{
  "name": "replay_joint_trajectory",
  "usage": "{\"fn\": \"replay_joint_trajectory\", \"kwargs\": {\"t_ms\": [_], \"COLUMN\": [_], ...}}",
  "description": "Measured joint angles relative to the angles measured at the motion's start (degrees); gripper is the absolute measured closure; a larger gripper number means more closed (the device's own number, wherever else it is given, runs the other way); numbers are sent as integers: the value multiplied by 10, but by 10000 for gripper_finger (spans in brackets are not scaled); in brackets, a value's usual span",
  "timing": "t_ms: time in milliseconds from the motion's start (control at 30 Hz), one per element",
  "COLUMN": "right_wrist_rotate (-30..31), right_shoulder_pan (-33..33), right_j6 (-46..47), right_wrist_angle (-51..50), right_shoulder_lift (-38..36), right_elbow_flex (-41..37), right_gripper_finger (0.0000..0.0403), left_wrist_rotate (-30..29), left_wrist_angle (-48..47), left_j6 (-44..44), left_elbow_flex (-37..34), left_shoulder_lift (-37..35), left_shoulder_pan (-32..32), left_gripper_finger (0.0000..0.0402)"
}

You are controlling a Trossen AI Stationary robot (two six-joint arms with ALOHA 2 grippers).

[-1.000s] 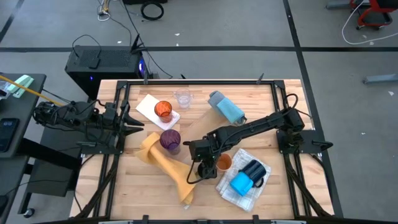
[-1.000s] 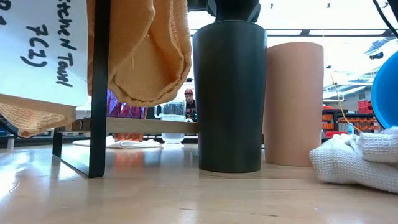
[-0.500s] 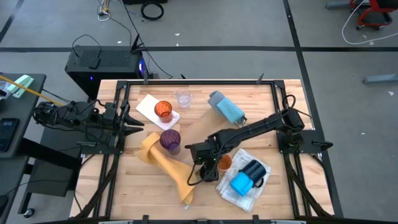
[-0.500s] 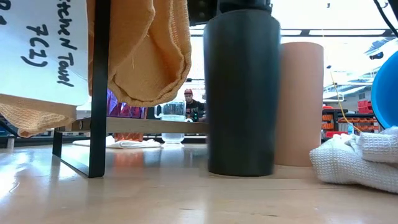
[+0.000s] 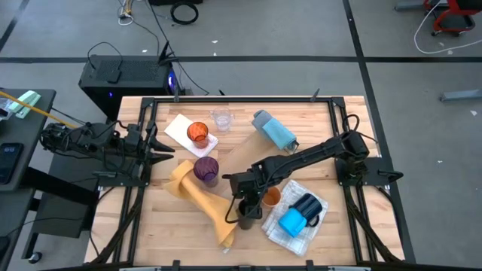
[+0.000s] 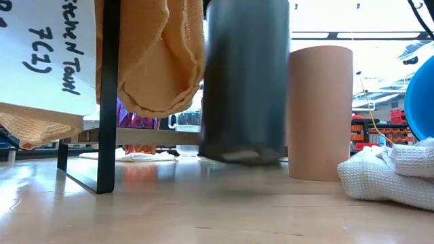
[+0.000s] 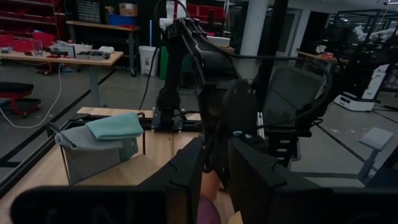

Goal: Stack small to large cups/mugs on shelf
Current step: Put the black cup on the shelf

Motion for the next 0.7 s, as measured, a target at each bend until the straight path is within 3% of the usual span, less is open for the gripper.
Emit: {"fn": "replay_joint_trajectory", "kwargs": {"t_ms": [300, 467, 700], "right_wrist_rotate": [36, 85, 147], "right_shoulder_pan": [-7, -19, -61], "right_j6": [-21, -36, -59], "right_wrist_angle": [-97, -147, -185], "right_shoulder_lift": [-1, -1, -2], "right_elbow_flex": [100, 162, 185], "right_gripper_finger": [400, 400, 401], "left_wrist_rotate": [0, 0, 0], "left_wrist_angle": [0, 0, 0], "left_j6": [0, 0, 0], "left_elbow_flex": [0, 0, 0], "left_shoulder_lift": [0, 0, 0], "left_shoulder_pan": [0, 0, 0], "left_gripper_finger": [308, 314, 313]}}
